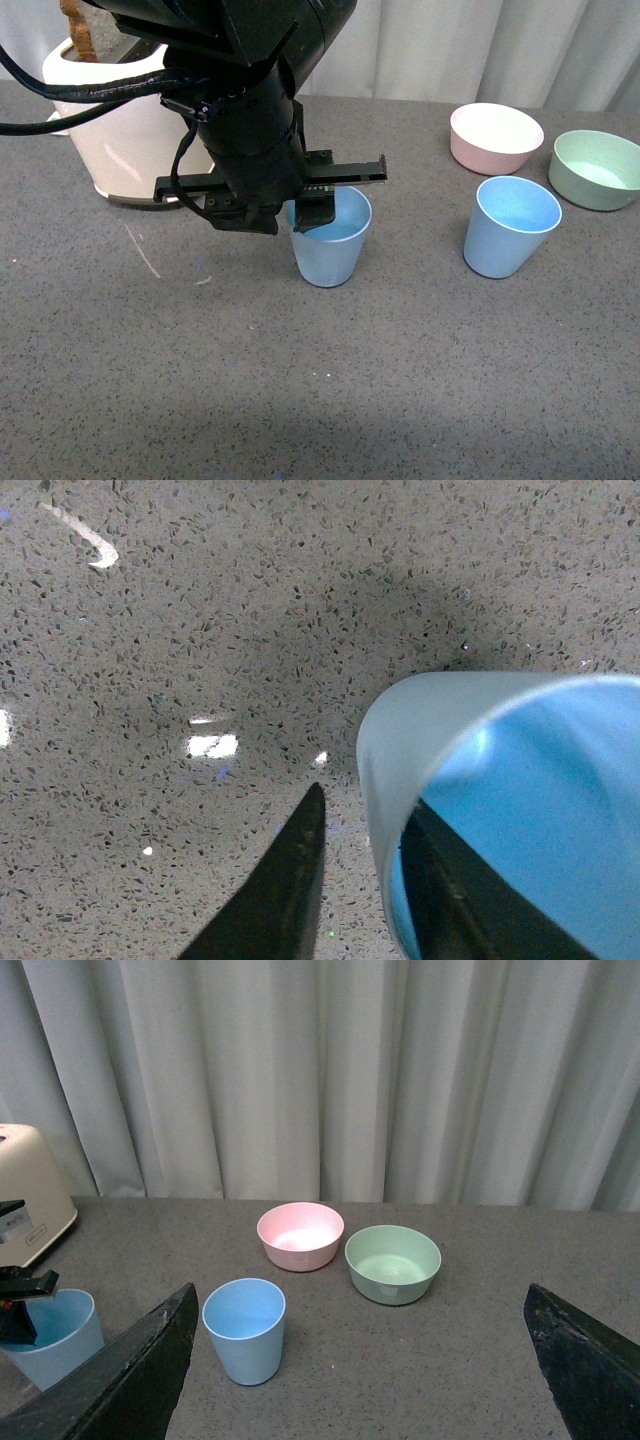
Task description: Stack blue cups with both arms
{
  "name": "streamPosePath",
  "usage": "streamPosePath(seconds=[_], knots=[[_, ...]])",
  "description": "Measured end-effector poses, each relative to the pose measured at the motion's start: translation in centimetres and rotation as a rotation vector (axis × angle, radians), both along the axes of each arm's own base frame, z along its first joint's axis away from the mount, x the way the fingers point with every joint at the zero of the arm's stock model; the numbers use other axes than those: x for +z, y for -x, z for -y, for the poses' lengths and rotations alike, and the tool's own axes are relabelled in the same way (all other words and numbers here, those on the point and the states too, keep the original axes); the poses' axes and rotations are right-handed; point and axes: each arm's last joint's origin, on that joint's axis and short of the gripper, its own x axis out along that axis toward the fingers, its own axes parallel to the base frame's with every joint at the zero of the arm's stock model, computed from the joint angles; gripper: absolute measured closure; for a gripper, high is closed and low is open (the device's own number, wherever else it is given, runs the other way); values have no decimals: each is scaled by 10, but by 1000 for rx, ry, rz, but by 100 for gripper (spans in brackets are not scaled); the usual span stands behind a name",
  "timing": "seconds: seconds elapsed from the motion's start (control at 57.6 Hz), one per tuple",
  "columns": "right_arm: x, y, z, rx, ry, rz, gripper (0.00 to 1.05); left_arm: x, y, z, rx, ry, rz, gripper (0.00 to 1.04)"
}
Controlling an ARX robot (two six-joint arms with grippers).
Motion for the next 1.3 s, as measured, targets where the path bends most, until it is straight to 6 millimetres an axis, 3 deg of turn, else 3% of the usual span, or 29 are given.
streamPosePath(seconds=[0.243,0.382,0.417,0.486,0.556,0.712,0.799,0.869,0.938,1.06,1.303], knots=[[0,0,0,0,0,0,10,22,4,-5,22,28,56,27],[0,0,0,0,0,0,10,32,4,-6,28,38,81,6],[0,0,0,0,0,0,10,32,4,-6,29,37,81,5],[0,0,0,0,0,0,10,31,4,-6,30,37,81,7],[0,0,0,0,0,0,10,19,5,-11,23,-59,293,16],[0,0,0,-2,0,0,10,-5,44,-56,-1,-151,706,41],[0,0,0,-1,0,0,10,23,68,-85,57,-75,1022,57],[0,0,0,0,0,0,10,46,82,-101,83,-51,1143,68],[0,0,0,0,0,0,10,54,100,-118,91,-61,1174,80],[0,0,0,0,0,0,10,45,125,-135,65,-85,1102,100],[0,0,0,0,0,0,10,56,165,-160,63,-84,1134,101]])
